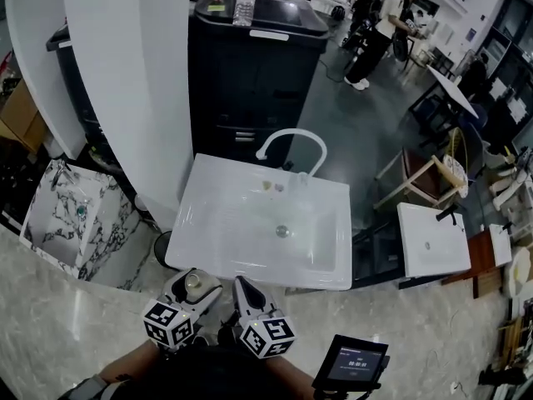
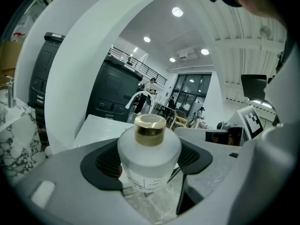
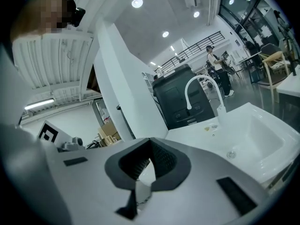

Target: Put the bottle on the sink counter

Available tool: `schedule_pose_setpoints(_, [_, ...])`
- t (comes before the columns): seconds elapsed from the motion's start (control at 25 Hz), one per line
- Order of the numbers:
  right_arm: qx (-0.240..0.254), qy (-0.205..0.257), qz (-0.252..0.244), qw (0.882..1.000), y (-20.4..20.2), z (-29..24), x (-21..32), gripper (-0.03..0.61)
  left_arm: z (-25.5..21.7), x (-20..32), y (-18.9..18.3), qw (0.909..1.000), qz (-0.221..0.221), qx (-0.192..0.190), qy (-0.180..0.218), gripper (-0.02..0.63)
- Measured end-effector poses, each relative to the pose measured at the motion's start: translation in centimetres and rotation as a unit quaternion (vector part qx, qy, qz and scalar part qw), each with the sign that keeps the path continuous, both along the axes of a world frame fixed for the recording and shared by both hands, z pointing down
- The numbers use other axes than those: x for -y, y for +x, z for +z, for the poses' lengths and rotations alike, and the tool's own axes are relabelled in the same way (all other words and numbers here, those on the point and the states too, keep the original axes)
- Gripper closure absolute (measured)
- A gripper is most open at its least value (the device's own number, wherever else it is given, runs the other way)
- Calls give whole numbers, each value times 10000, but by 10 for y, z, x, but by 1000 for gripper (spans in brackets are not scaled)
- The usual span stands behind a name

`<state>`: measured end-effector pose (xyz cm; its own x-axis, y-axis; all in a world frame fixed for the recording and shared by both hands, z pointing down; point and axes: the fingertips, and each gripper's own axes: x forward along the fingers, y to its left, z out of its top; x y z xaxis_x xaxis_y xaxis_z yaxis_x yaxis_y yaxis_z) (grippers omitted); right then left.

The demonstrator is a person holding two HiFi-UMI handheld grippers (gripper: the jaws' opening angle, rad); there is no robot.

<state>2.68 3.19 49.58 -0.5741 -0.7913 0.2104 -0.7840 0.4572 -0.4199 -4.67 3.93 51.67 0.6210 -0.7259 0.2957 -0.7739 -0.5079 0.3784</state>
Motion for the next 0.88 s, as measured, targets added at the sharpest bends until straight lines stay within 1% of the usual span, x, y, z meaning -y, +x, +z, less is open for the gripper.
schedule_pose_setpoints(0.28, [90,-112,-54,9999,15,7,35,583,3,32,15,10000,-45,52,-42,275])
schedule_pose_setpoints(0.88, [243,30,-252,9994,42,-5,85,583,-10,76,36,9993,-326,193,65,275])
